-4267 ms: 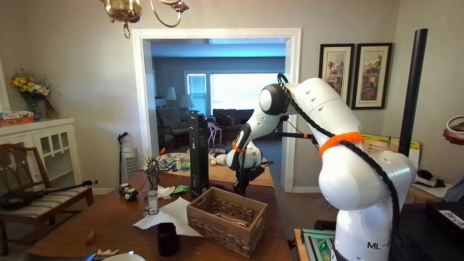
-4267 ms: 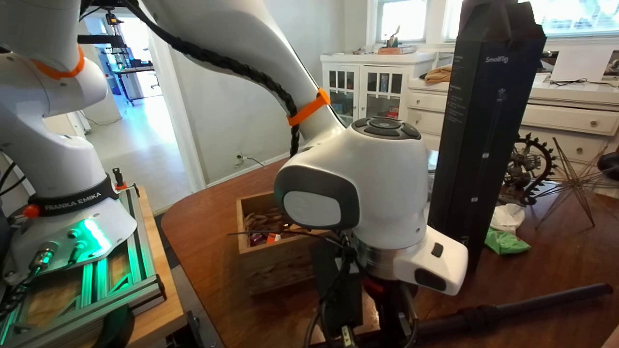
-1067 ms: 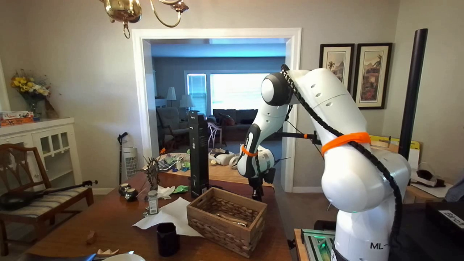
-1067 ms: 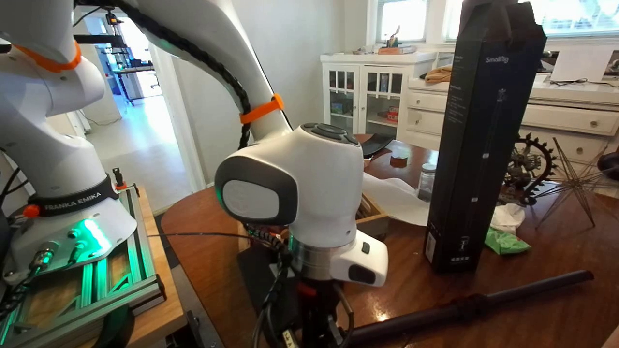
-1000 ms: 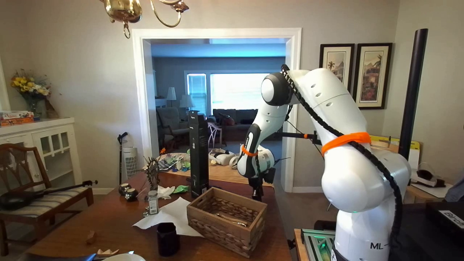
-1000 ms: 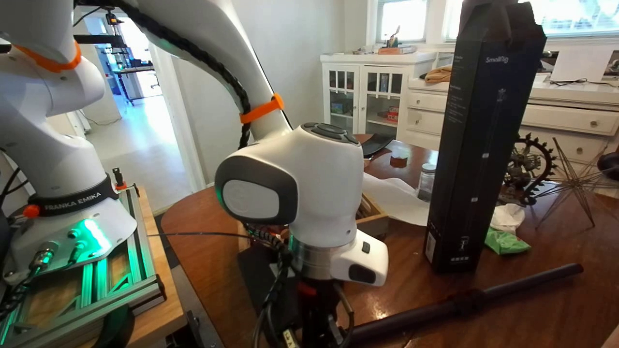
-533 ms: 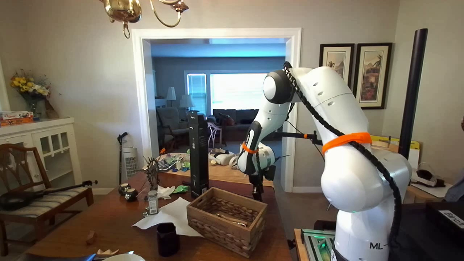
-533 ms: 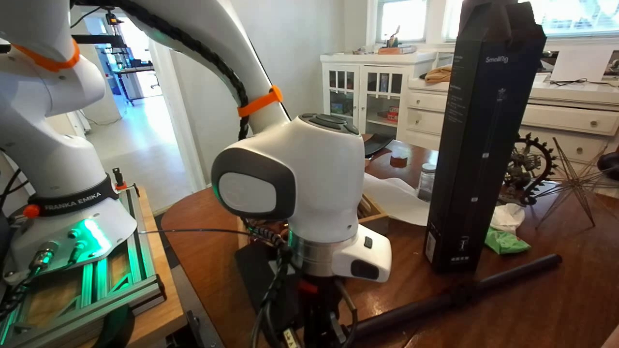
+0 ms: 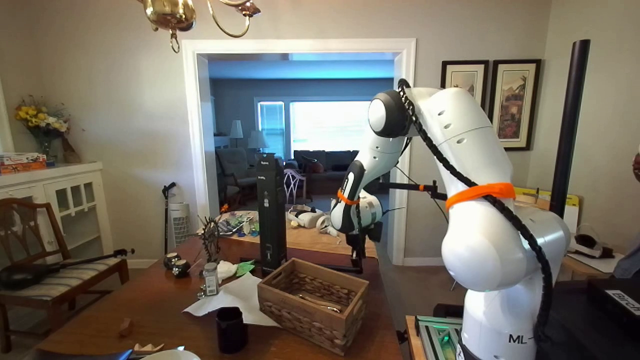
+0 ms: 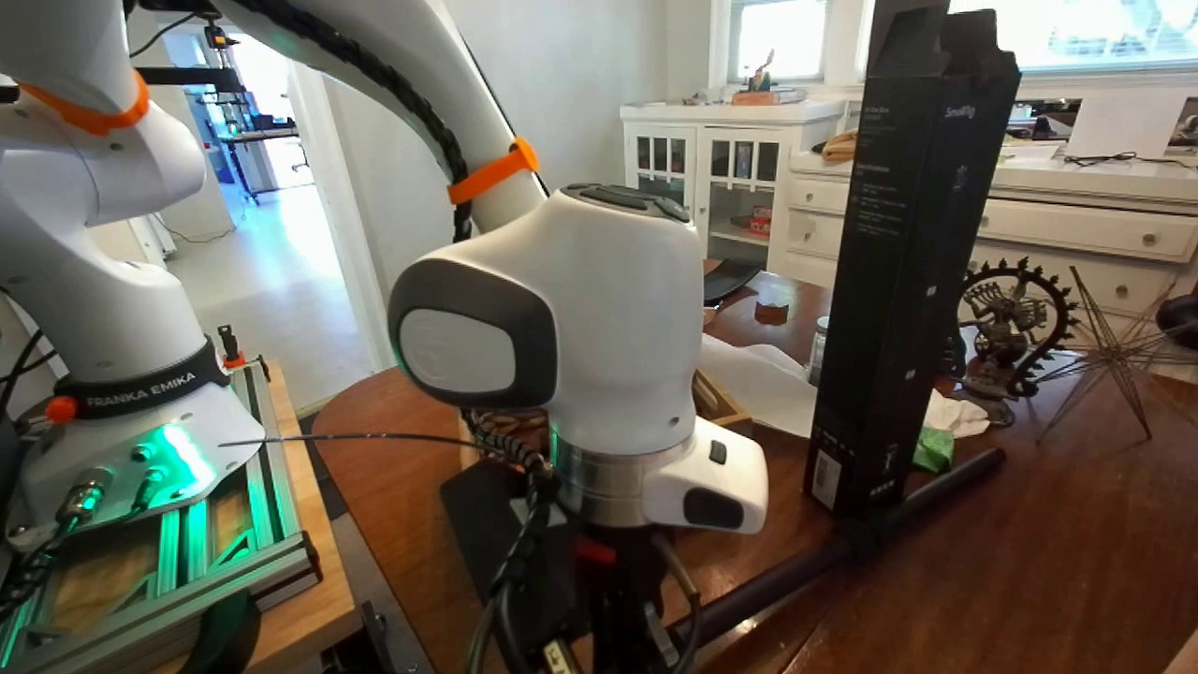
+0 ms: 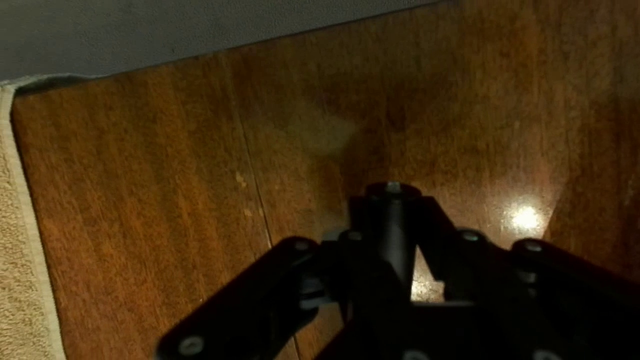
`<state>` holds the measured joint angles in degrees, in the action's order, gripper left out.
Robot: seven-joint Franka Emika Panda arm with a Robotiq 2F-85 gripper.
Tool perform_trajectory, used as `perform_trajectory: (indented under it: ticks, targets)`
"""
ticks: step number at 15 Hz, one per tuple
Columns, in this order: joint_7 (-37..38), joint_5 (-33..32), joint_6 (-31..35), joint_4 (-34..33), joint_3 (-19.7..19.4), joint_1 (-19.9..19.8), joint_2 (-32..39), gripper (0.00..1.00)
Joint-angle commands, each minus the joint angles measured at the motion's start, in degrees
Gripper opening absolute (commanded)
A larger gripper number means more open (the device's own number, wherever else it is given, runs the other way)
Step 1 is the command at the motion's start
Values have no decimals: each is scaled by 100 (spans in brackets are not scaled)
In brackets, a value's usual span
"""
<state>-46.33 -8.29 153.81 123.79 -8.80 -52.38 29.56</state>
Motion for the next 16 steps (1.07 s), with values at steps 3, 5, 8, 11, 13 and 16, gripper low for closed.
perform_trajectory:
  ticks: [3, 5, 8, 11, 13, 16]
  targets:
    - [-160, 131, -41, 171, -36, -93, -268, 7]
    - [-135, 102, -13, 174, -117, -117, -314, 7]
    - [-119, 96, 15, 175, -218, -194, -397, 7]
    - [-65, 202, 39, 155, -239, -302, -472, 7]
    - [-77, 355, 54, 149, -172, -397, -517, 7]
    - [-81, 632, -33, 49, -63, -463, -481, 7]
